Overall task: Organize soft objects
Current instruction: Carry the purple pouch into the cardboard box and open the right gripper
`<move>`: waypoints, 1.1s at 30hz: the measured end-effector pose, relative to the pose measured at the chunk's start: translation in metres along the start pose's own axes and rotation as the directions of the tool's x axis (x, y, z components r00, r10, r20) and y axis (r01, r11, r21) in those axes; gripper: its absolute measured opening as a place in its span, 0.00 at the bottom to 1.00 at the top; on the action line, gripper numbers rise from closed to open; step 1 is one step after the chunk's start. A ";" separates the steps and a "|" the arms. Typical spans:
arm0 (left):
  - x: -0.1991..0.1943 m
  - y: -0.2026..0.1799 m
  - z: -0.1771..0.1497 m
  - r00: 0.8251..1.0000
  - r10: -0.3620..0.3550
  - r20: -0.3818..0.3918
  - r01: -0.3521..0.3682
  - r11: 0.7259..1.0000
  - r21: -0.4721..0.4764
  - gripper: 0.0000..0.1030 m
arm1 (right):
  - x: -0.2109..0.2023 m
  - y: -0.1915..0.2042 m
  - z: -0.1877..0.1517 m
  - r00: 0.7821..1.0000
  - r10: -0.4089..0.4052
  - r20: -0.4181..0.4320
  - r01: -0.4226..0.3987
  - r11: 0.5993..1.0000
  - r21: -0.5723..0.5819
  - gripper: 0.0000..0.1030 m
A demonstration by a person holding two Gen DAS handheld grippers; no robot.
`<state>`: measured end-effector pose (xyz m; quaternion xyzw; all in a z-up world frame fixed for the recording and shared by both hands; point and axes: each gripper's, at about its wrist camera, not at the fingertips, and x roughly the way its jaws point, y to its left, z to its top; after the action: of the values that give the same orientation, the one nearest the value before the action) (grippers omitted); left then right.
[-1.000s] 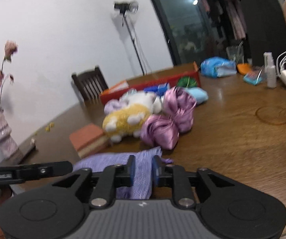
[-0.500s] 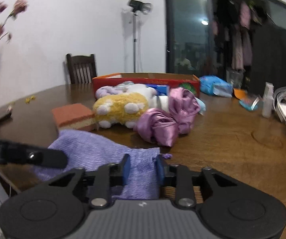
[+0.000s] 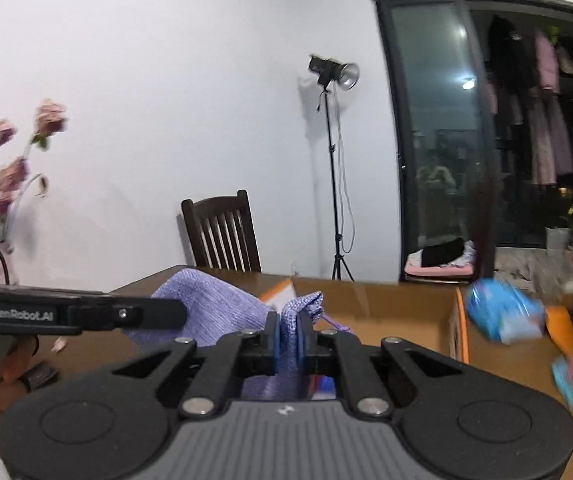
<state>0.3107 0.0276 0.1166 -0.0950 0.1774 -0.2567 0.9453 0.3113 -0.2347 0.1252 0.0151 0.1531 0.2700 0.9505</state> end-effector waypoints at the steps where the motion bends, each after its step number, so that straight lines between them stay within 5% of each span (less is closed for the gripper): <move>1: 0.024 0.016 0.016 0.999 0.035 -0.020 -0.036 0.999 -0.009 0.08 | 0.025 -0.009 0.014 1.000 0.005 -0.028 -0.004 1.000 0.012 0.08; 5: 0.123 0.080 0.050 0.978 0.157 -0.136 -0.159 0.987 -0.003 0.08 | 0.158 -0.054 0.053 0.981 0.001 -0.194 0.017 0.996 0.089 0.06; 11: 0.235 0.149 0.052 0.895 0.324 -0.306 -0.308 0.946 0.100 0.10 | 0.311 -0.100 0.042 0.913 0.007 -0.408 0.065 0.984 0.164 0.06; 12: 0.246 0.156 0.050 0.882 0.347 -0.320 -0.328 0.938 0.113 0.14 | 0.326 -0.103 0.038 0.904 0.012 -0.428 0.070 0.982 0.175 0.06; 13: 0.250 0.160 0.050 0.876 0.357 -0.324 -0.333 0.934 0.128 0.29 | 0.338 -0.103 0.035 0.894 0.004 -0.449 0.080 0.982 0.169 0.08; 15: 0.254 0.161 0.048 0.880 0.347 -0.326 -0.307 0.937 0.169 0.41 | 0.353 -0.098 0.030 0.876 -0.007 -0.483 0.087 0.986 0.143 0.14; 22: 0.220 0.144 0.060 0.887 0.352 -0.300 -0.309 0.934 0.182 0.51 | 0.311 -0.102 0.048 0.901 -0.012 -0.433 0.086 0.985 0.151 0.24; 33: 0.070 0.047 0.104 0.909 0.408 -0.090 -0.385 0.902 0.198 0.83 | 0.103 -0.098 0.133 0.957 -0.144 -0.251 0.163 0.985 0.056 0.54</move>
<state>0.4279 0.0403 0.1797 0.0438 0.2306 -0.0791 0.9688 0.4840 -0.2574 0.2120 0.0059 0.2805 0.1893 0.9410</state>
